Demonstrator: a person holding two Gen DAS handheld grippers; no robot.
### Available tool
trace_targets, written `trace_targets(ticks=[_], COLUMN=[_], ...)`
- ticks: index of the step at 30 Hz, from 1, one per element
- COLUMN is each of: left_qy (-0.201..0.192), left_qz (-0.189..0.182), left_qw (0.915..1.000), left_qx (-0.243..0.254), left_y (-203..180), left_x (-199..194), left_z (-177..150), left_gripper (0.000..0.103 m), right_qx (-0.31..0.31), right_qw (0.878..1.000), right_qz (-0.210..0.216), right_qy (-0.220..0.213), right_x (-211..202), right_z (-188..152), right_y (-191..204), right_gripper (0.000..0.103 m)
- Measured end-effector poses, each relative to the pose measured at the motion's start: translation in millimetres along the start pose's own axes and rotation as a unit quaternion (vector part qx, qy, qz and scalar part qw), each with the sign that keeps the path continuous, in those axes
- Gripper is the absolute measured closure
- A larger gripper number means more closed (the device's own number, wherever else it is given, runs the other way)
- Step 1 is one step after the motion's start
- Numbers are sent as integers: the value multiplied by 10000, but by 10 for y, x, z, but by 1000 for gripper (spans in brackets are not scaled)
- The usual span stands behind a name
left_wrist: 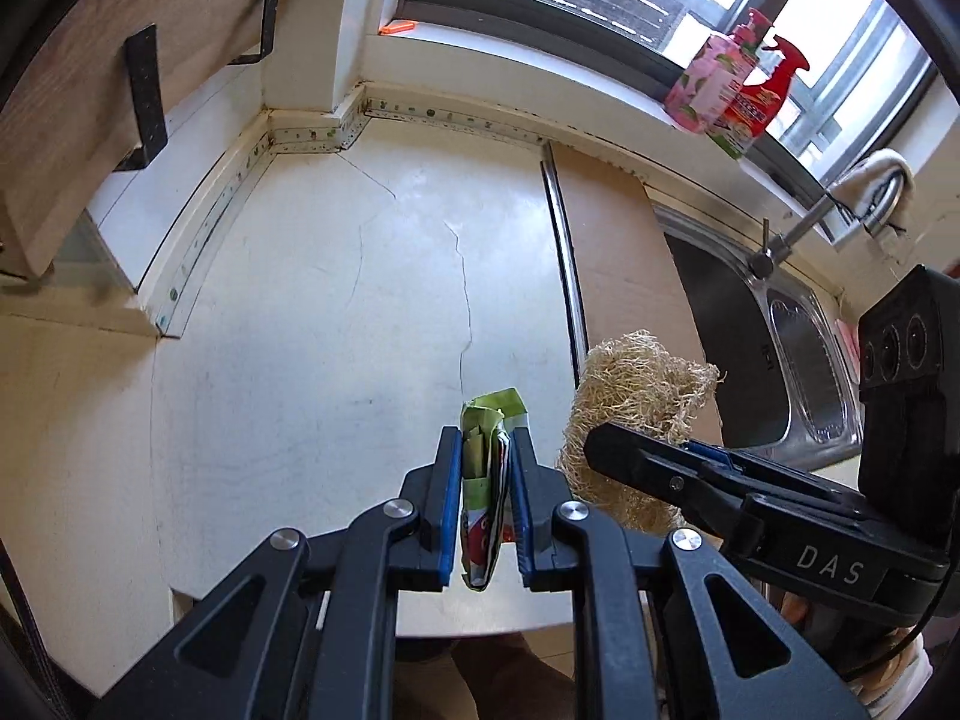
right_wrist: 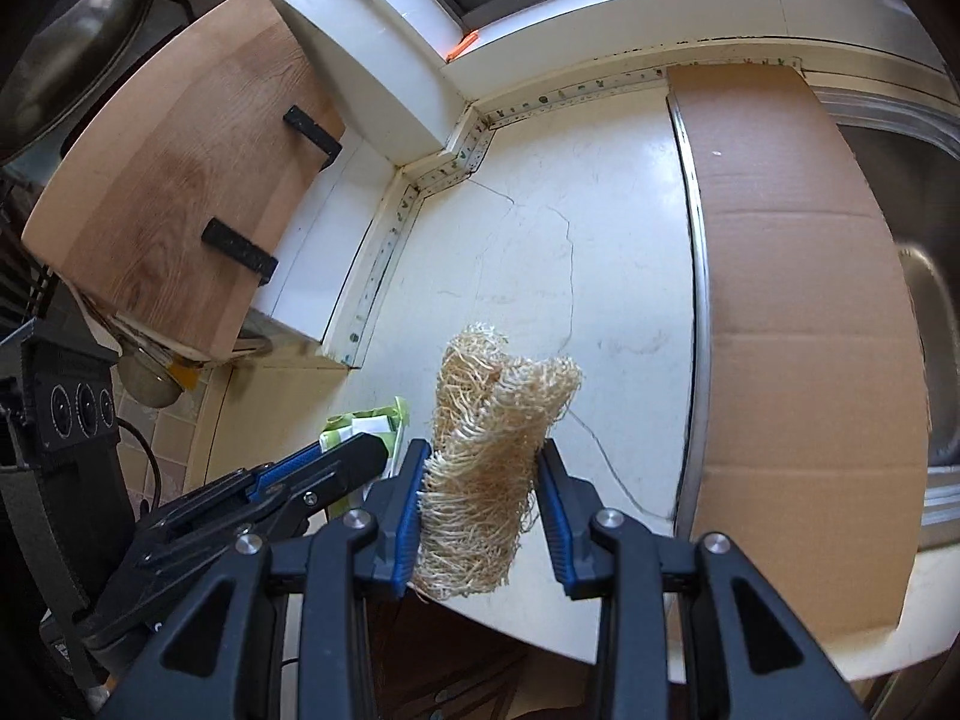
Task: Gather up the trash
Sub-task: 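Carry the green packet and loofah down over the black trash bin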
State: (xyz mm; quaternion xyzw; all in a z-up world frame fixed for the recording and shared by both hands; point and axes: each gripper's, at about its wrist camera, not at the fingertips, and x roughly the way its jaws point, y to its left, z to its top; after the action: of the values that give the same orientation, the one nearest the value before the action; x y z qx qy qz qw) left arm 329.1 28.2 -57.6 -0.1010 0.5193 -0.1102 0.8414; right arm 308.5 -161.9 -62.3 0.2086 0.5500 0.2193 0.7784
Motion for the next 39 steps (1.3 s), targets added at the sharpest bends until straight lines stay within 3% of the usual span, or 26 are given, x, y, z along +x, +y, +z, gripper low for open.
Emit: trace_targets(ticks=[10, 16, 28, 39], left_qy=[136, 461, 1272, 1628], left_qz=[-271, -369, -246, -89], left_qw=[9993, 9979, 9912, 9865], left_qx=[238, 251, 260, -156], left_y=[23, 31, 76, 514], left_x=[-341, -274, 315, 1358], left_z=[-920, -1422, -2232, -2980], left_gripper=[90, 90, 90, 90], right_qx=[106, 199, 461, 138], right_qw=[9989, 9985, 9916, 9832], right_qz=[-319, -494, -809, -985], right_qy=[-322, -131, 897, 1529], right_x=[-395, -383, 76, 1137], right_z=[-1130, -1762, -2489, -2966], right_y=[127, 74, -428, -1055], right_gripper=[68, 68, 68, 67])
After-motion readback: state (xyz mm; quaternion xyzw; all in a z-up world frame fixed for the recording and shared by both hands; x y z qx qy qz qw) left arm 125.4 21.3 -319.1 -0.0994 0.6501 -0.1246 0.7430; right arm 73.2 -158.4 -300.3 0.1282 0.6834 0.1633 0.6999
